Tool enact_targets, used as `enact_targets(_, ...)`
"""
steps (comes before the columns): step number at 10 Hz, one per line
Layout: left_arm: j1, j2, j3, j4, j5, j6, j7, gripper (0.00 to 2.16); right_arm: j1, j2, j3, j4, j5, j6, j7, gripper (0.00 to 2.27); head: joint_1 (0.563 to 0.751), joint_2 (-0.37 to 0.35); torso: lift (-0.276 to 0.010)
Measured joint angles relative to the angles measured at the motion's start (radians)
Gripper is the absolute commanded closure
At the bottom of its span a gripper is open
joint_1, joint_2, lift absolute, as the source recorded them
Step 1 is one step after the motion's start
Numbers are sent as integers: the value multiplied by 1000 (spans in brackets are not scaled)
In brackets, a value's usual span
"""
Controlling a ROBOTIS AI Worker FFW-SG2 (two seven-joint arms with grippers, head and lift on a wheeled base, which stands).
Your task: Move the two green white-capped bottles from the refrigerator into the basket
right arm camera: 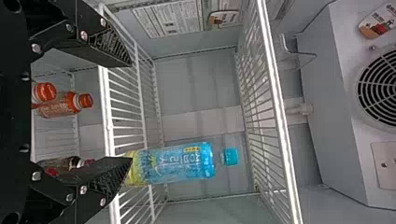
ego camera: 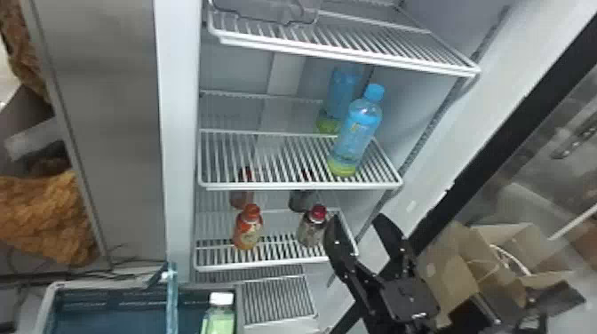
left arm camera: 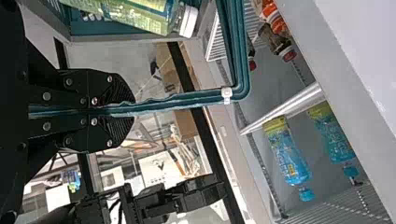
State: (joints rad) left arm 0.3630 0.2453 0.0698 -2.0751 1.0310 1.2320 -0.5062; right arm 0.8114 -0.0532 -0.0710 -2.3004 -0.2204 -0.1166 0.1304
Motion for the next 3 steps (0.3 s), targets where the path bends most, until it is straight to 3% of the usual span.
enact_targets(3,0,0,0,0,0,0,0,1202,0,-1,1,-1,1,0,0,358,695,-350,-4)
